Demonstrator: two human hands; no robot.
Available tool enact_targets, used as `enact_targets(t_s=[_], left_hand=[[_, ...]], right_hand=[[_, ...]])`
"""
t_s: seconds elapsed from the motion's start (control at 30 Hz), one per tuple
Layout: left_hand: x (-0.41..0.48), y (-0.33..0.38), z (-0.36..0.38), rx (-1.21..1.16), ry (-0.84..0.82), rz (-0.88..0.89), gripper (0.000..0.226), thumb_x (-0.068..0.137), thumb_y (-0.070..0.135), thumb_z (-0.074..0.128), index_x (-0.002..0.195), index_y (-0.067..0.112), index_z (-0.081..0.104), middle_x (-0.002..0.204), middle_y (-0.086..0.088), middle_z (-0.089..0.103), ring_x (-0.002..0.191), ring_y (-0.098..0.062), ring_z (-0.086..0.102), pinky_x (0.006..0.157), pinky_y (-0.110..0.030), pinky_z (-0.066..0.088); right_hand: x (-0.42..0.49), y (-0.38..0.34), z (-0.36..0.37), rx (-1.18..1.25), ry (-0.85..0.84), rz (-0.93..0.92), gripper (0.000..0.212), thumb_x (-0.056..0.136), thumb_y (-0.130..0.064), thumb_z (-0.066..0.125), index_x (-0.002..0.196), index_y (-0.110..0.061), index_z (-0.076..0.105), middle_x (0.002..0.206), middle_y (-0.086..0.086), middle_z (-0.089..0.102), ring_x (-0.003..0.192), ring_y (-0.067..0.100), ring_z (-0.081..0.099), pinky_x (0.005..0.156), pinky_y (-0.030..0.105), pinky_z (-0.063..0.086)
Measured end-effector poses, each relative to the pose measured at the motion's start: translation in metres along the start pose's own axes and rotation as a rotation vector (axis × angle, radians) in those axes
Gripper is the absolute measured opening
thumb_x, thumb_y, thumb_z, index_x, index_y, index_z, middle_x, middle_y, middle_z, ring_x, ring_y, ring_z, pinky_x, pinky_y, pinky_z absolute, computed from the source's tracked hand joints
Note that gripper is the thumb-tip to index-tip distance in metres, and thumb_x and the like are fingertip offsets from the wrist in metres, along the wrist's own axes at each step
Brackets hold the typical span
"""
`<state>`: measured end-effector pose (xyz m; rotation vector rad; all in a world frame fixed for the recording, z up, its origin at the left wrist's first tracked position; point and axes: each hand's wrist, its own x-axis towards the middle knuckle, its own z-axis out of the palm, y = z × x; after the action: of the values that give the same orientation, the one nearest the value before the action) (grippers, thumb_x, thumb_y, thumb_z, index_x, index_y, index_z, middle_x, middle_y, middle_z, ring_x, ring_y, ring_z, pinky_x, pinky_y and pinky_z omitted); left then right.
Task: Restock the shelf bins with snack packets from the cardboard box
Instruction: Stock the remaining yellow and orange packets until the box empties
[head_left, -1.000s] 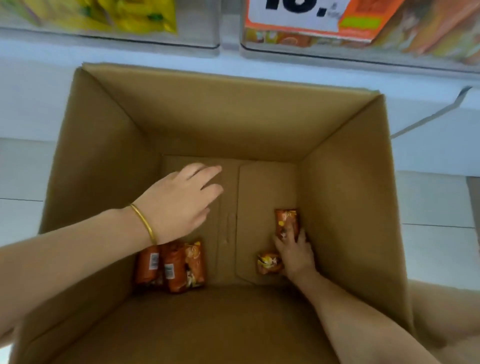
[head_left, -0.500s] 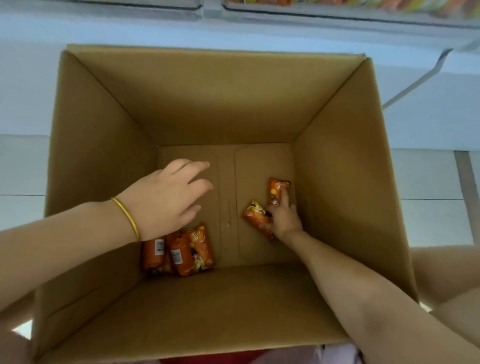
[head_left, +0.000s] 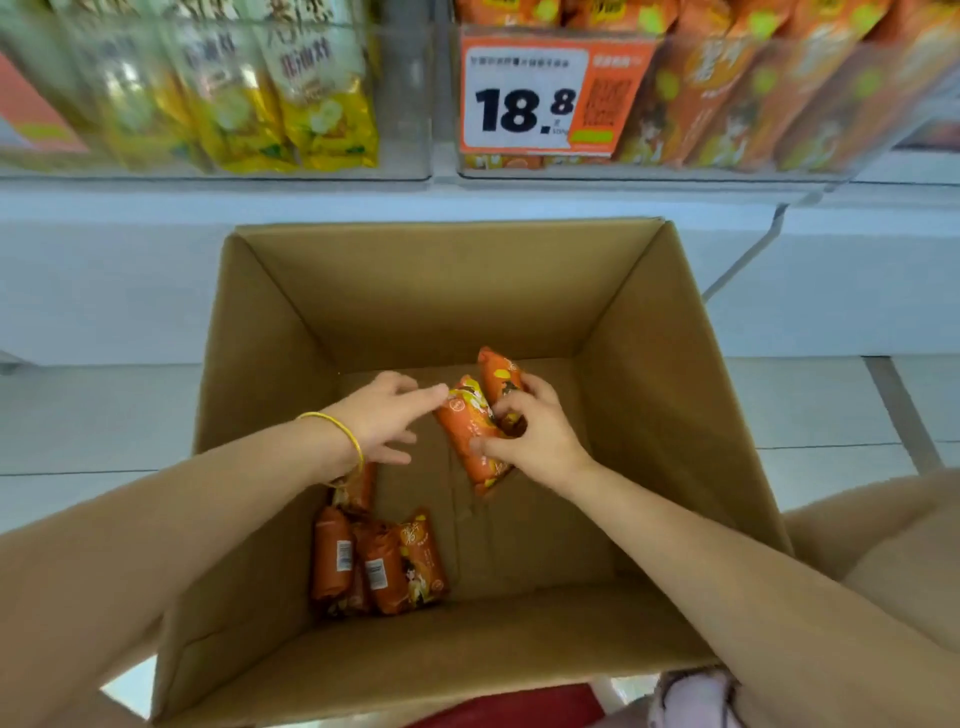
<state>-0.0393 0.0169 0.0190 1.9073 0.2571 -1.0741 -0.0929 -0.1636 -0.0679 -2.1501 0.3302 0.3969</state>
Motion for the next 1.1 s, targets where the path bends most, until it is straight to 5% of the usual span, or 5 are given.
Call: enact_targets(t_s=[0.23,0.4,0.53,0.73,1.1], left_hand=[[-0.063,0.056,-0.008,-0.222,-0.196,0.128,0.035,0.084,0.022,0.068,0.116,0.012,0.058,0.106,-0.014,0.069,0.092,-0.027,0.07,0.077,-0.039,0.059],[-0.094,0.08,-0.026,-0.271,-0.265,0.283,0.059,0.063,0.015,0.074,0.119,0.014,0.055,0.111,-0.011,0.069,0.099,-0.026,0.068,0.082,-0.04,0.057],[-0.082,0.072,-0.035,-0.457,-0.113,0.303,0.065,0.063,0.013,0.074,0.124,0.015,0.052,0.115,-0.011,0.066,0.102,-0.023,0.066,0.084,-0.036,0.057],[-0.057,0.074,-0.026,-0.573,0.159,0.293,0.049,0.079,0.016,0.074,0.121,0.017,0.05,0.115,-0.013,0.062,0.098,-0.025,0.063,0.077,-0.027,0.051],[-0.045,0.07,0.003,-0.637,-0.093,0.304,0.064,0.062,0.023,0.073,0.123,0.018,0.056,0.112,-0.006,0.069,0.101,-0.019,0.065,0.086,-0.031,0.05]], right_hand=[[-0.067,-0.105,-0.075,-0.038,0.085,-0.352,0.023,0.081,-0.033,0.074,0.093,-0.019,0.061,0.135,-0.011,0.034,0.131,0.003,0.027,0.1,0.013,0.023],[-0.074,-0.135,-0.106,0.227,0.253,-0.391,0.014,0.099,-0.021,0.049,0.087,-0.022,0.041,0.085,-0.005,0.052,0.074,0.002,0.053,0.067,0.026,0.048],[-0.066,-0.142,-0.121,0.389,0.207,-0.302,0.036,0.092,-0.014,0.061,0.115,-0.03,0.037,0.115,-0.001,0.05,0.094,0.013,0.061,0.069,0.03,0.058],[-0.055,-0.131,-0.117,0.73,0.154,-0.059,0.063,0.077,0.002,0.072,0.132,-0.016,0.046,0.116,0.008,0.06,0.098,0.021,0.065,0.075,0.034,0.057],[-0.051,-0.129,-0.099,0.829,0.031,-0.022,0.064,0.076,-0.044,0.067,0.132,-0.026,0.041,0.119,-0.007,0.065,0.106,0.008,0.065,0.096,0.033,0.05]])
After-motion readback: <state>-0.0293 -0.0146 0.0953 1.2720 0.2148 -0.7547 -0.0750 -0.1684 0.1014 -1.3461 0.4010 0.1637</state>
